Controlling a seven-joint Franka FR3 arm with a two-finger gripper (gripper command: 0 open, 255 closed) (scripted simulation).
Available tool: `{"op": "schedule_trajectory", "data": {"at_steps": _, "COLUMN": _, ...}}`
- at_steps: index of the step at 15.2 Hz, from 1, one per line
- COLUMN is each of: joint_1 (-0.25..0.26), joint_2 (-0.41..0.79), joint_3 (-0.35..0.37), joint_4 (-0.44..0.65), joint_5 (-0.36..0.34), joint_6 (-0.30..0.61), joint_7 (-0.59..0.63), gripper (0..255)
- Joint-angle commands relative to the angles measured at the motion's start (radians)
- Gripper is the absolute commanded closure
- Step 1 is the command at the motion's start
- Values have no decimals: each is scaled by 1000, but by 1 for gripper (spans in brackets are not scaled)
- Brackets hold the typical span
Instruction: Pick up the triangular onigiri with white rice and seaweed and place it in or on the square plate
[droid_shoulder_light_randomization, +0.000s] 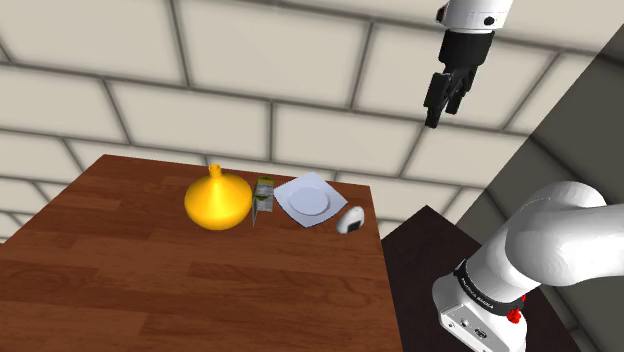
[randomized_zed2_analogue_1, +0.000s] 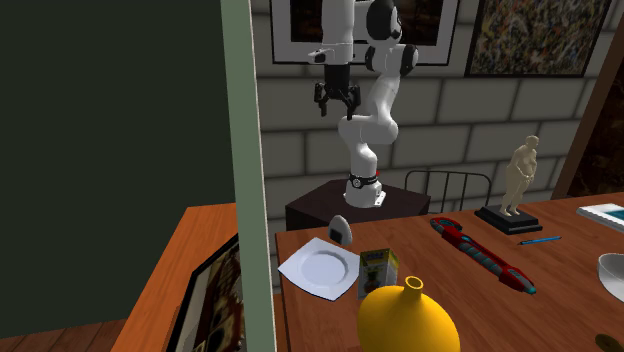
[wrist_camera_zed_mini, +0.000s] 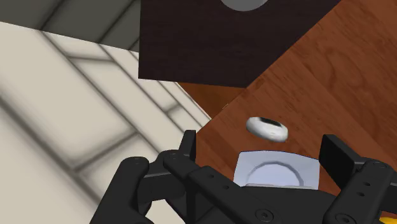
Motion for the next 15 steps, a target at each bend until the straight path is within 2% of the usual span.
{"op": "schedule_trajectory", "data": {"at_steps": 1, "joint_1": 0, "joint_2": 0, "joint_3": 0, "joint_4": 0, "joint_5": 0, "joint_6": 0, "joint_7": 0, "gripper": 0}}
{"op": "schedule_trajectory", "data": {"at_steps": 8, "joint_1": 126, "joint_2": 98, "joint_3": 39, "joint_4": -156, "joint_5": -90, "joint_6": 257, "joint_7": -239, "gripper": 0}}
{"op": "schedule_trajectory", "data": {"at_steps": 15, "joint_1": 229, "joint_2": 224, "joint_3": 85, "joint_4": -301, "joint_5": -197, "joint_6": 545, "joint_7": -436, "gripper": 0}}
